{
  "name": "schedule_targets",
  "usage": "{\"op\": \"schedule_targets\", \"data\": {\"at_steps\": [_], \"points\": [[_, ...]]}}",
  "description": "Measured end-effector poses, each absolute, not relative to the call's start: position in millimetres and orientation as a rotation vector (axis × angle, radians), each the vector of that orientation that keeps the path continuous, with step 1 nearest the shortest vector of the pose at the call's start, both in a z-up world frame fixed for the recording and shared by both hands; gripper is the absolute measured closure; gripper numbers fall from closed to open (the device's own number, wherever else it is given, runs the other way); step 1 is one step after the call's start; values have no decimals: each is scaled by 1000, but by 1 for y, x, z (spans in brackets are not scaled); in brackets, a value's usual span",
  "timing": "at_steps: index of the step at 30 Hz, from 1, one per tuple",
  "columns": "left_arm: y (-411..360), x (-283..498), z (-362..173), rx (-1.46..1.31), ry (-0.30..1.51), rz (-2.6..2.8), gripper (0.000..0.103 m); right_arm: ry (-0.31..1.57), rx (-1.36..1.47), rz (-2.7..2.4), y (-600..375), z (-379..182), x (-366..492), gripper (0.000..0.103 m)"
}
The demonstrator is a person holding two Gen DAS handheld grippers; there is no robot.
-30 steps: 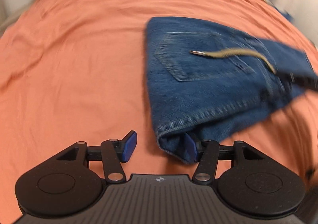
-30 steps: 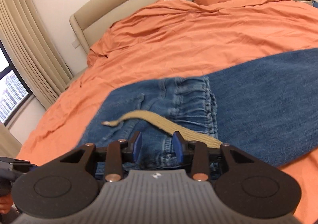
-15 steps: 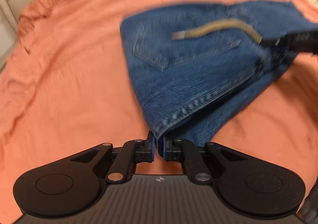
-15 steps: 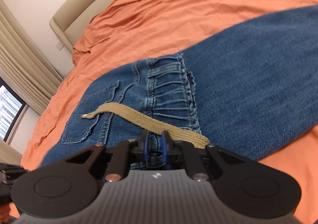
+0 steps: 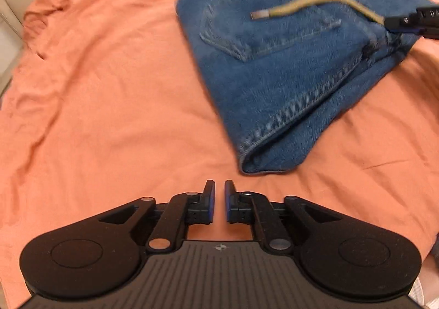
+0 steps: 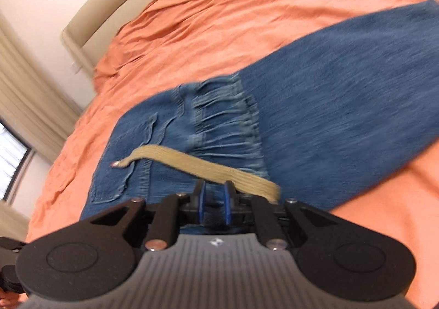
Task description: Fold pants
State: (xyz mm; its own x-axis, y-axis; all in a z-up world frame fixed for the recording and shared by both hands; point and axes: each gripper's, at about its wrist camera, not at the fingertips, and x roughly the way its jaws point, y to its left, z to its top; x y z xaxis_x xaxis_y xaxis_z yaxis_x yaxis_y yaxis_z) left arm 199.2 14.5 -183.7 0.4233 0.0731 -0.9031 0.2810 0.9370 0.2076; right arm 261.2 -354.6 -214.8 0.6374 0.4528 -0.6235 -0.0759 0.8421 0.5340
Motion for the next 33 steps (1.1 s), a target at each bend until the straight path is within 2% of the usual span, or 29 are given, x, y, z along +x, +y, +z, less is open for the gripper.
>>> {"op": "schedule_targets", "data": {"at_steps": [2, 6, 10, 19, 29, 31, 33], "points": [[17, 200, -164, 340, 1082, -135, 90, 815, 589, 284, -376, -202, 255, 74], [9, 217, -127, 290, 986, -158, 90, 756, 695, 197, -428, -173, 248, 70], [-21, 250, -106, 260, 916, -213, 90, 744, 730, 75, -494, -155, 244, 56], [-121, 323, -135, 278, 885, -358, 90, 728, 902, -137, -628, -181, 236, 55], [-182, 385, -192, 285, 951, -356, 91, 703, 1119, -184, -690, -249, 261, 55], [-185, 391, -198, 294, 955, -354, 97, 699, 1164, -180, -697, -262, 267, 57], [-184, 396, -201, 283, 967, -354, 99, 685, 1200, -174, -703, -274, 273, 59]]}}
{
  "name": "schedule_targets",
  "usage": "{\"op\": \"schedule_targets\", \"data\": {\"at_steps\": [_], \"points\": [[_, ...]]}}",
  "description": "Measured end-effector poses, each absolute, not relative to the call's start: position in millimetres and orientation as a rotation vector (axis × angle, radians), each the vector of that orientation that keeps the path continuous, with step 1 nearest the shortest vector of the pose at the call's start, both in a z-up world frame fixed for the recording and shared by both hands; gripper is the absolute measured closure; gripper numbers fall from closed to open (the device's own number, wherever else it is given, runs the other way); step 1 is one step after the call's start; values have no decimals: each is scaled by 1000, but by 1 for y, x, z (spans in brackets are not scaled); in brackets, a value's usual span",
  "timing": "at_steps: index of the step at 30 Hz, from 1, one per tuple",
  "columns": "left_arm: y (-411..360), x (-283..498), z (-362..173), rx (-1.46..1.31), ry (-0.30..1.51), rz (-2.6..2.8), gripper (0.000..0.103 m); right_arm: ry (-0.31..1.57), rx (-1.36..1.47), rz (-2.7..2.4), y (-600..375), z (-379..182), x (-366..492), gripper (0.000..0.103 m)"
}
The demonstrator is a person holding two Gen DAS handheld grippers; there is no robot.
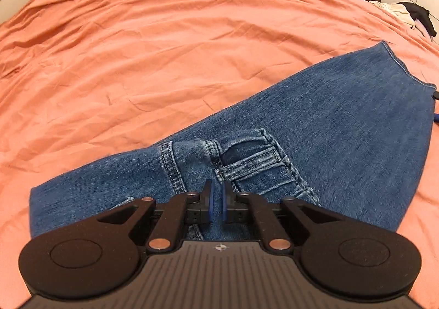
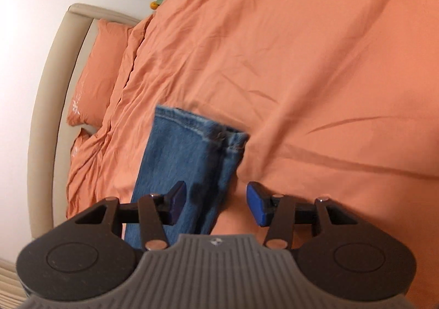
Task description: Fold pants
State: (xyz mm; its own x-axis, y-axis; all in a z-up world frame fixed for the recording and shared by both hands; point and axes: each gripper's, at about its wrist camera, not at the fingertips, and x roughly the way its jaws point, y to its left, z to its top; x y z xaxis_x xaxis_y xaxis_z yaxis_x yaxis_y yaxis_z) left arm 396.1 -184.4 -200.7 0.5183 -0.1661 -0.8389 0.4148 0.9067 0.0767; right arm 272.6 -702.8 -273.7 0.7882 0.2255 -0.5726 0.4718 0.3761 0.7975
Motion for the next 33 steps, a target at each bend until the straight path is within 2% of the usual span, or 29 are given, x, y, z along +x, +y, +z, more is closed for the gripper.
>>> {"op": "schedule_targets", "data": {"at_steps": [3, 5, 8, 12, 17, 19, 23, 33], "points": [[-183, 399, -204, 283, 975, -356, 99, 666, 1217, -176, -707, -281, 283, 72], [-182, 399, -204, 283, 975, -358, 99, 660, 1227, -175, -710, -284, 287, 86], [-182, 399, -202, 273, 978, -350, 99, 664, 1170, -172, -707, -274, 289, 98], [-186, 400, -201, 285, 986, -335, 99, 638, 986, -150, -690, -223, 295, 100], [-186, 396, -197, 261, 974, -306, 99, 569, 740, -62, -637, -129, 300, 101], [-174, 389, -184, 168, 942, -312, 89, 545, 663, -22, -609, -92, 303, 101], [-147, 368, -152, 95, 874, -307, 87, 521, 533, 58, -542, -31, 309, 101], [-41, 311, -90, 31, 754, -276, 87, 497, 396, 247, -359, 41, 317, 101]]}}
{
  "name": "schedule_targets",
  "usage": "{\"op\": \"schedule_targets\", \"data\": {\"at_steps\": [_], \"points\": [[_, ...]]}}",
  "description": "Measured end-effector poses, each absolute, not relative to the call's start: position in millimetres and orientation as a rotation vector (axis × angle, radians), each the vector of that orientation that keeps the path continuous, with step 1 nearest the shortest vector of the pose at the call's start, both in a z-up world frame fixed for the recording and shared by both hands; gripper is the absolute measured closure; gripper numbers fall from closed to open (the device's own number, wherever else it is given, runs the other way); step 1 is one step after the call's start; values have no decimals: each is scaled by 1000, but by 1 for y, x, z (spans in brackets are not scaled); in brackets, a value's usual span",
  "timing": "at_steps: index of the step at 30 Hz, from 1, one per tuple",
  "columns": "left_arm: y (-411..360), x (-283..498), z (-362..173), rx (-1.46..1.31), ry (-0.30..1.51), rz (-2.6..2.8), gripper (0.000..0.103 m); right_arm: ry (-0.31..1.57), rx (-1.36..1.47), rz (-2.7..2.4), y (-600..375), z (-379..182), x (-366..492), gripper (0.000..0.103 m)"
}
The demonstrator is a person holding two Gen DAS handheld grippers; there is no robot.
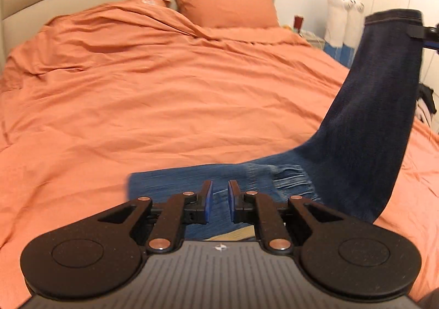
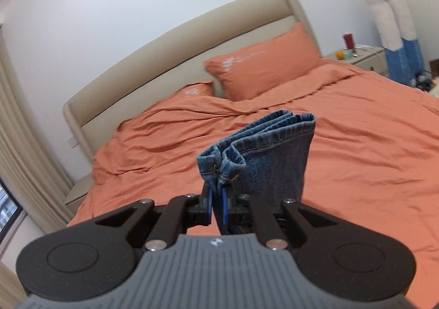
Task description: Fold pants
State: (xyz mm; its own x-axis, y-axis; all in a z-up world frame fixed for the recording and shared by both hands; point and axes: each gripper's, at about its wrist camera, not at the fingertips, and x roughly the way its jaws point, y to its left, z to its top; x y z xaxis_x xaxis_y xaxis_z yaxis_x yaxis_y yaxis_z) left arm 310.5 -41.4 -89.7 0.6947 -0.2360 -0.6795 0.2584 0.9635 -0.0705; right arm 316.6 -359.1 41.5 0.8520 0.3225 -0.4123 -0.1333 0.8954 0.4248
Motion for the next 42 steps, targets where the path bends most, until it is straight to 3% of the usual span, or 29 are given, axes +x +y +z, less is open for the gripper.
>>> {"op": "schedule_targets", "data": {"at_steps": [6, 12, 17, 20, 21, 29, 39, 41, 42], "points": [[27, 287, -84, -40, 746, -231, 87, 541, 344, 341, -250, 32, 312, 101], [84, 268, -102, -162, 786, -206, 86, 723, 226, 411, -150, -67, 293, 101], [112, 257, -126, -264, 838, -226, 77, 913, 112, 394, -106, -169, 273, 100], [118, 254, -142, -332, 867, -262, 64, 928, 68, 385, -101, -191, 266, 95], [117, 255, -147, -358, 877, -280, 61, 930, 57, 390, -100, -194, 265, 94], [100, 289, -171, -468, 909, -354, 51, 910, 103, 460, -119, -156, 270, 54], [81, 362, -205, -593, 945, -328, 48, 793, 48, 177, -240, -134, 293, 49], [76, 370, -208, -584, 936, -322, 52, 778, 92, 144, -273, -134, 289, 49], [73, 372, -207, -568, 929, -310, 60, 770, 105, 127, -286, -136, 288, 50]]}}
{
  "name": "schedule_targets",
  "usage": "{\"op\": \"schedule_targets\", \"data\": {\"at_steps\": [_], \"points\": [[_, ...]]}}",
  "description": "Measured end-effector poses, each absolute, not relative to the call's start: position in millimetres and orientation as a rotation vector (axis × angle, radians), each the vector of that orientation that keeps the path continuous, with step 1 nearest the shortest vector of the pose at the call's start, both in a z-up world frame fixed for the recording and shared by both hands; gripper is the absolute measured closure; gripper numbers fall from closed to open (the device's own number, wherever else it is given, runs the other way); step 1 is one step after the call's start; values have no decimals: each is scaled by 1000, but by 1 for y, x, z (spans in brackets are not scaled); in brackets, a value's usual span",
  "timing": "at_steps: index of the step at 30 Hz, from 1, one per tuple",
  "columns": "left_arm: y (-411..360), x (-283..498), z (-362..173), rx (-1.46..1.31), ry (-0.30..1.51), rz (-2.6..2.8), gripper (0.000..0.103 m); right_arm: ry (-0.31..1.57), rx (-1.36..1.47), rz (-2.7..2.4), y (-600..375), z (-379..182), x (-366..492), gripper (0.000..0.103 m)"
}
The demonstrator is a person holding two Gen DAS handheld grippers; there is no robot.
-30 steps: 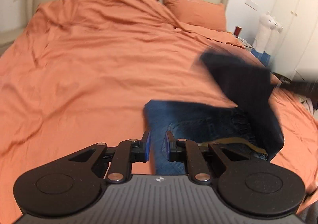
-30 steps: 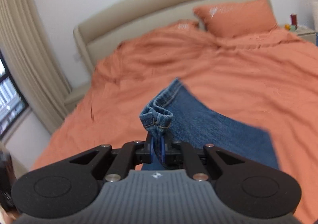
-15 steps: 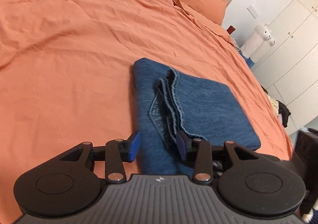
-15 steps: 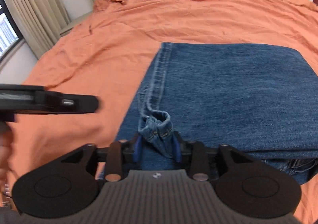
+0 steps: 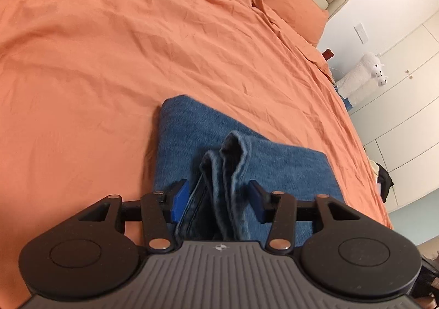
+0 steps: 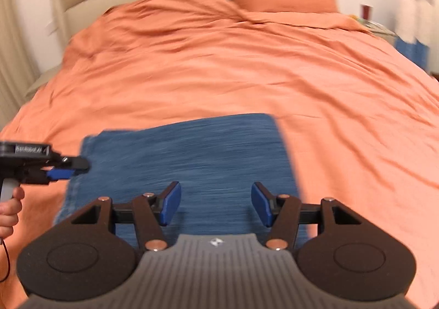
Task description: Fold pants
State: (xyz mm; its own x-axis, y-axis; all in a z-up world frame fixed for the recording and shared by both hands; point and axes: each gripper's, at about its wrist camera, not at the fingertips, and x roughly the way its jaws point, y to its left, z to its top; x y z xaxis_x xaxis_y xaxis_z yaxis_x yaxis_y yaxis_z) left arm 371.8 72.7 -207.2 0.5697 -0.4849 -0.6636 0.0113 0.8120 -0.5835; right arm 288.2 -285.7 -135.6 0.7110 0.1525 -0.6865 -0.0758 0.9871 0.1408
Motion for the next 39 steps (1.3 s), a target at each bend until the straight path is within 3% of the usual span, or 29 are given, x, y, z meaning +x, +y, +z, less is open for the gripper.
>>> {"op": "schedule_targets", "data": {"at_steps": [2, 3, 5, 7, 11, 14, 20, 23, 24, 26, 28, 30, 31, 33, 39], "points": [[68, 371, -201, -536, 894, -296, 90, 756, 121, 86, -310, -140, 286, 54], [66, 368, -196, -547, 872, -316, 96, 749, 128, 68, -320, -142, 285, 56], [61, 359, -177, -518, 805, -329, 97, 746, 147, 38, -341, -148, 280, 69], [52, 345, -149, -446, 728, -353, 97, 743, 165, 22, -354, -152, 280, 73], [46, 330, -105, -357, 705, -305, 97, 732, 194, 61, -362, -154, 265, 72], [54, 345, -124, -260, 809, -180, 97, 755, 173, 110, -354, -159, 248, 66], [65, 365, -190, -283, 960, -126, 96, 825, 97, 195, -324, -183, 223, 66], [66, 356, -188, -327, 952, -77, 82, 836, 34, 207, -305, -195, 226, 66], [66, 350, -185, -329, 954, -53, 72, 820, -4, 186, -301, -196, 227, 66], [64, 336, -178, -306, 959, -42, 68, 791, -77, 125, -296, -197, 230, 67], [59, 313, -169, -276, 926, -50, 68, 783, -68, 117, -296, -196, 233, 72], [51, 297, -169, -277, 940, -88, 68, 793, -47, 136, -297, -199, 233, 93], [44, 292, -173, -263, 956, -98, 75, 795, -72, 122, -296, -201, 233, 101], [30, 288, -187, -180, 997, -66, 81, 810, -104, 87, -299, -204, 234, 103], [27, 287, -210, -172, 1027, -48, 81, 903, 26, 94, -322, -226, 242, 103]]}}
